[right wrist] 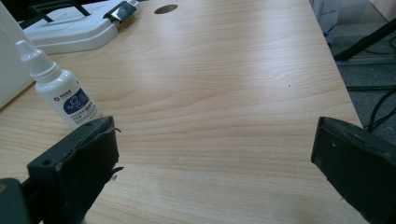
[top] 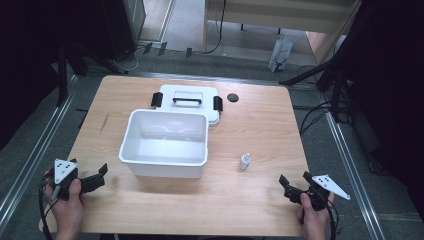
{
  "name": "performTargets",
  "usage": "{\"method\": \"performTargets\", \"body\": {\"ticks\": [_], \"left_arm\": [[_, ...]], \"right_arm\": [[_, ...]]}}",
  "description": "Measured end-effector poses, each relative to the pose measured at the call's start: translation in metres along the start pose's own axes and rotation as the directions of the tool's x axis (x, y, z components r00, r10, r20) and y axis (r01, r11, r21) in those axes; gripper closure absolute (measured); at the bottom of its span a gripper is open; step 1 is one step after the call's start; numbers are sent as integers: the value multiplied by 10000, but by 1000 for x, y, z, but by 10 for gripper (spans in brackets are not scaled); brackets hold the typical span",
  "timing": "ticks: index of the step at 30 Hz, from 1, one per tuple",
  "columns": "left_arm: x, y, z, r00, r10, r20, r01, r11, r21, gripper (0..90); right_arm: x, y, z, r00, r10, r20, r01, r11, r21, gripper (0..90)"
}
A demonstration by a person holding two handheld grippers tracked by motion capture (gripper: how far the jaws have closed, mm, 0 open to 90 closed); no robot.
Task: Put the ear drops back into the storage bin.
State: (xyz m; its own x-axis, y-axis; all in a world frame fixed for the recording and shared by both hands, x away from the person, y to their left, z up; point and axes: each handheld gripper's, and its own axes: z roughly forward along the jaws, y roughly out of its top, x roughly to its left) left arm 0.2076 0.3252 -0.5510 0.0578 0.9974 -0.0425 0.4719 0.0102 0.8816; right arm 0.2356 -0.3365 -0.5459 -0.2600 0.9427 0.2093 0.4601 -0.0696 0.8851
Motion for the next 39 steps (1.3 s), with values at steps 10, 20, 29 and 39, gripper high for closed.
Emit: {"method": "performTargets", "body": {"ticks": [10,20,29,39], "left_arm": [[1,0,0,10000,-58,62,58,10000,26,0],[1,0,0,9999,-38,100,38,10000,2,0],[1,0,0,9999,-78,89,78,10000,12,0],[2,0,0,9997,-175,153,174,9998,38,0]], "right_arm": [[-1,1,1,9999,143,-3,-143,9998,116,9],[-1,5,2,9997,-172,-193,186,9969,765,59],[9,37,0,9699,-2260,-901,2426,9269,2864,125],[16,74,19,9149,-3682,-1654,4019,7924,4588,131]]}}
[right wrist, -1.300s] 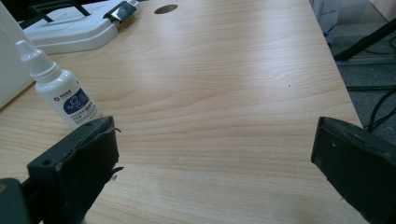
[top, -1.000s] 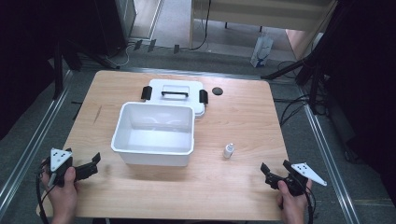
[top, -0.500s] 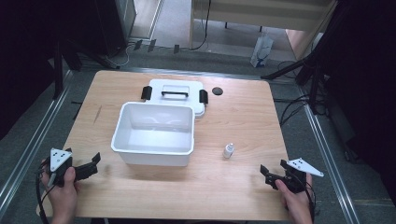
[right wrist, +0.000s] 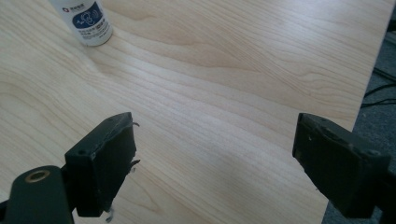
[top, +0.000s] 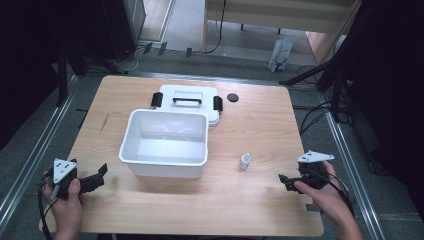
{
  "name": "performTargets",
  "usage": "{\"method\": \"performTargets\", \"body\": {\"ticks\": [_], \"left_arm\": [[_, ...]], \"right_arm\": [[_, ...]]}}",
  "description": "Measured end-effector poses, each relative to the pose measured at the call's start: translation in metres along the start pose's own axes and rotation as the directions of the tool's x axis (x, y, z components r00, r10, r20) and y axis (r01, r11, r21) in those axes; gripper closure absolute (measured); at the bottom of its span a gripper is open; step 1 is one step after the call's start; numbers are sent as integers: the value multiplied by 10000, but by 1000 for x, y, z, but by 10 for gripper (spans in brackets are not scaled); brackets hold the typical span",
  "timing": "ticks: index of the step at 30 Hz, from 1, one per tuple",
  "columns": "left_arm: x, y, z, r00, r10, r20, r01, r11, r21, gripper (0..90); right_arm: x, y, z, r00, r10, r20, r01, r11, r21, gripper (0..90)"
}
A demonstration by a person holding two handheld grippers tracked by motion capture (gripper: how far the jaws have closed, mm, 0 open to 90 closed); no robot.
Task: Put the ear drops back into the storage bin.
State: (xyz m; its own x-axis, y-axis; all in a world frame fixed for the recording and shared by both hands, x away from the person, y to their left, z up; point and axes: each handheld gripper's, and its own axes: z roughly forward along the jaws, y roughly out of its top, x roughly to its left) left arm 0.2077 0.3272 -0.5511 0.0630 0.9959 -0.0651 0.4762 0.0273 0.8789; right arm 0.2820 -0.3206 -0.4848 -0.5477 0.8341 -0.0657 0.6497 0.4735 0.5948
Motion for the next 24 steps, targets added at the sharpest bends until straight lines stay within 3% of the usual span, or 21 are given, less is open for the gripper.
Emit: {"method": "performTargets", "body": {"ticks": [3,5,6,10,13,16,17,20,24], "left_arm": [[0,0,0,10000,-18,7,18,10000,15,0],[0,0,0,10000,-11,25,10,10000,44,0],[0,0,1,10000,-10,35,10,10000,64,0],[1,0,1,10000,-20,41,20,10000,80,0],[1,0,1,10000,-29,57,29,9999,98,0],[1,1,1,10000,-60,70,59,9999,102,0],[1,1,1,10000,-67,71,67,9999,103,0],[1,1,1,9999,-75,77,74,9999,118,0],[1,1,2,9999,-73,76,72,9999,127,0]], "right_arm": [[0,8,2,9994,-324,-151,331,9984,452,129],[2,15,4,9961,-838,-288,864,9906,1065,130],[4,21,7,9921,-1211,-338,1250,9783,1651,130],[8,32,10,9790,-1998,-404,2035,9486,2424,131],[11,43,11,9645,-2585,-536,2627,9193,2932,139],[16,53,13,9557,-2694,-1185,2942,8836,3644,143],[17,57,15,9492,-2837,-1363,3145,8693,3814,149],[23,66,18,9413,-3028,-1490,3374,8372,4303,167],[31,79,21,9335,-3231,-1554,3581,8189,4485,185]]}}
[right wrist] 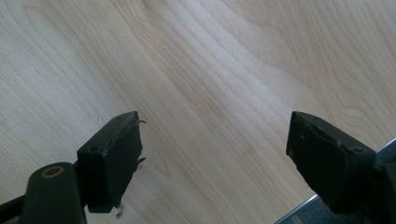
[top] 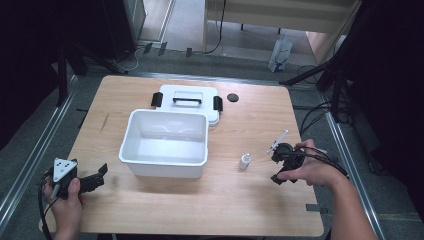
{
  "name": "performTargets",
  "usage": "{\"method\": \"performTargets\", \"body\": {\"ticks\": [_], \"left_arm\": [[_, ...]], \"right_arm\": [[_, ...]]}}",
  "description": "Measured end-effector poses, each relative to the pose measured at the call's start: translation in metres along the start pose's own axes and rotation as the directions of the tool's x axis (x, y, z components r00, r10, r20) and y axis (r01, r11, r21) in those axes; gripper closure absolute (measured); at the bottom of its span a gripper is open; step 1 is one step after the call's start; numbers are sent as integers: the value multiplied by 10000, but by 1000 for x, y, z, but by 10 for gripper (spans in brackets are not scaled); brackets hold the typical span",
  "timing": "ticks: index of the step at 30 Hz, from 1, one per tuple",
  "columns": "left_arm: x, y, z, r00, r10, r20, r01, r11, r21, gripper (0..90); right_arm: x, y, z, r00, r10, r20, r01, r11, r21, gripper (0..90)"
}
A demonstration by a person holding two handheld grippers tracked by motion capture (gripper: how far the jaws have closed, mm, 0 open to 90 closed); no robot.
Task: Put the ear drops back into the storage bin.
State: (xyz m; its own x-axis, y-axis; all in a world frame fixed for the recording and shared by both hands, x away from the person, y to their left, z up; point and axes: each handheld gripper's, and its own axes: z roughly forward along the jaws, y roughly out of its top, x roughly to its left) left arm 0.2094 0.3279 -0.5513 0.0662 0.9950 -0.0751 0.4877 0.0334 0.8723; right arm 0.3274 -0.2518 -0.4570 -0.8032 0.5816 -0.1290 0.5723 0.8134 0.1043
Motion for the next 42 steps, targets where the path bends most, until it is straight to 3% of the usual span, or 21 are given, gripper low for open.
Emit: {"method": "performTargets", "body": {"ticks": [4,11,19,26,31,42], "left_arm": [[0,0,0,10000,-4,10,4,10000,12,0],[0,0,0,10000,-4,6,4,10000,31,0],[0,0,0,10000,38,-5,-38,10000,91,0],[0,0,0,10000,41,-13,-41,10000,89,0],[0,0,0,10000,61,-19,-61,9999,110,0],[0,0,0,10000,71,-16,-71,9999,108,0]], "right_arm": [[-1,12,-5,9998,170,-34,-170,9998,-55,228],[1,27,-11,9999,-131,47,132,9997,-205,322],[3,42,-9,9986,-504,137,507,9986,-163,355],[6,54,-12,9968,-725,-324,717,9971,-241,415],[10,64,-14,9918,-1126,-604,1116,9936,-190,453],[19,84,-20,9831,-1687,-715,1672,9856,-268,485]]}}
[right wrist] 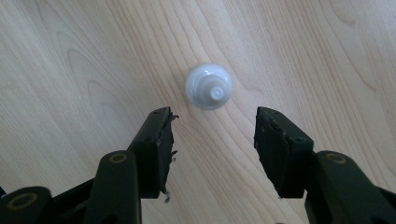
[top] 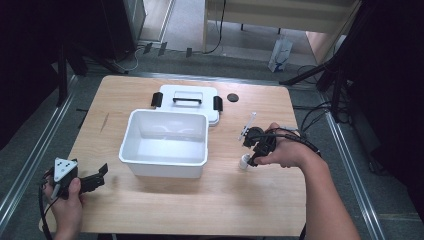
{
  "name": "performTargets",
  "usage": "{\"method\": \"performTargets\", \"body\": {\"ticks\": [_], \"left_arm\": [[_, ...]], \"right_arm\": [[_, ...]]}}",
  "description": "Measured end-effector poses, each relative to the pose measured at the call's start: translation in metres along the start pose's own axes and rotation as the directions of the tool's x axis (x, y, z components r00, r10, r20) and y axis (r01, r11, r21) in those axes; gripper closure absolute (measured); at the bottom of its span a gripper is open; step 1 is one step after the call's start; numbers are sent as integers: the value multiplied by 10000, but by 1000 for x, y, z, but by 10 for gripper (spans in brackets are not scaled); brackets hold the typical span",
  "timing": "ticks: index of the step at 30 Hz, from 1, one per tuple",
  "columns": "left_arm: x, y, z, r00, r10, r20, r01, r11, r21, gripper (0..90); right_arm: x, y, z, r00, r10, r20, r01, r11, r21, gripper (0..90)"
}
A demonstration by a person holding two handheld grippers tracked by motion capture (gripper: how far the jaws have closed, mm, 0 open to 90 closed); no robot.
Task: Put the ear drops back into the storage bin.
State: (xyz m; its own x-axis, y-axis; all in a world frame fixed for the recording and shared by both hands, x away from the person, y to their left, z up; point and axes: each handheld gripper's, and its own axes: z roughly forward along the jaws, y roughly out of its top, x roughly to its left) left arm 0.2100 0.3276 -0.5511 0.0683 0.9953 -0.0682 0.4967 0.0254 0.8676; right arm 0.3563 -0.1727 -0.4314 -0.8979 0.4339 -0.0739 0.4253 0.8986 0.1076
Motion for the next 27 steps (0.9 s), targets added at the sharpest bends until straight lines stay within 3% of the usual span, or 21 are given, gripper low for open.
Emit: {"method": "performTargets", "body": {"ticks": [11,27], "left_arm": [[0,0,0,10000,4,2,-4,10000,32,0],[0,0,0,10000,-1,39,0,10000,20,0]], "right_arm": [[-1,13,5,9994,-100,-330,104,9999,112,541],[-3,21,18,9999,1,-160,8,9983,582,651]]}}
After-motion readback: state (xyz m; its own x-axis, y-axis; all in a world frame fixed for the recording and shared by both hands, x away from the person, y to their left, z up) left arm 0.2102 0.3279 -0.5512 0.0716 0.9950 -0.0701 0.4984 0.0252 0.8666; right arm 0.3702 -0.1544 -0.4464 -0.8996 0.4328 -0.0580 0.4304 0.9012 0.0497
